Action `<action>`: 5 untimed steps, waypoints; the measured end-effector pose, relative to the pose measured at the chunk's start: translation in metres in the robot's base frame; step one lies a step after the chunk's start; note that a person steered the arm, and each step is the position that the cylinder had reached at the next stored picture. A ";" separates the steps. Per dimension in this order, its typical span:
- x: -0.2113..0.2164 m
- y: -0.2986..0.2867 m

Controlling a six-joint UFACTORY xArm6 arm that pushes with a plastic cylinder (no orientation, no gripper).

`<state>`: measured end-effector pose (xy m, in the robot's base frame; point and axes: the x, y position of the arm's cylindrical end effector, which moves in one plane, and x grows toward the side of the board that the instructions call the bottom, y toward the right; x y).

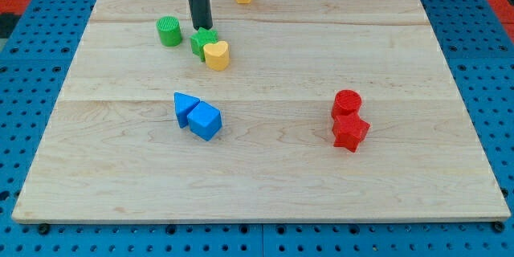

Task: Place the green star at the center of the board

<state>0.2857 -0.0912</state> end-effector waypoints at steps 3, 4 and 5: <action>-0.005 0.024; 0.001 0.046; 0.038 0.000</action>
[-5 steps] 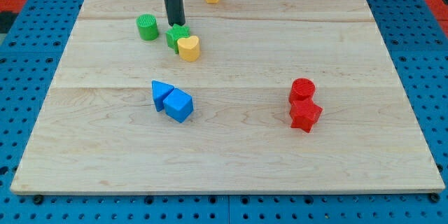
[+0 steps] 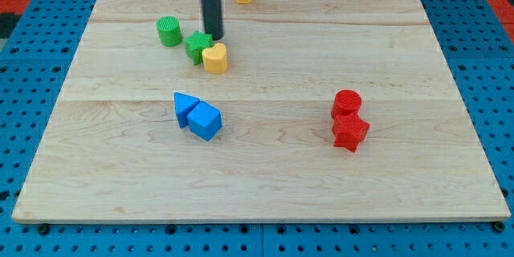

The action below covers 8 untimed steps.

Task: Place the green star at the center of the board

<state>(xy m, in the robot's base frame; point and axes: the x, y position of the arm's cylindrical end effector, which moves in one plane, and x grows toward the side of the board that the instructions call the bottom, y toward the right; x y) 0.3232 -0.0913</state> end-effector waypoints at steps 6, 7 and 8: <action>0.097 -0.047; 0.076 -0.009; 0.077 0.004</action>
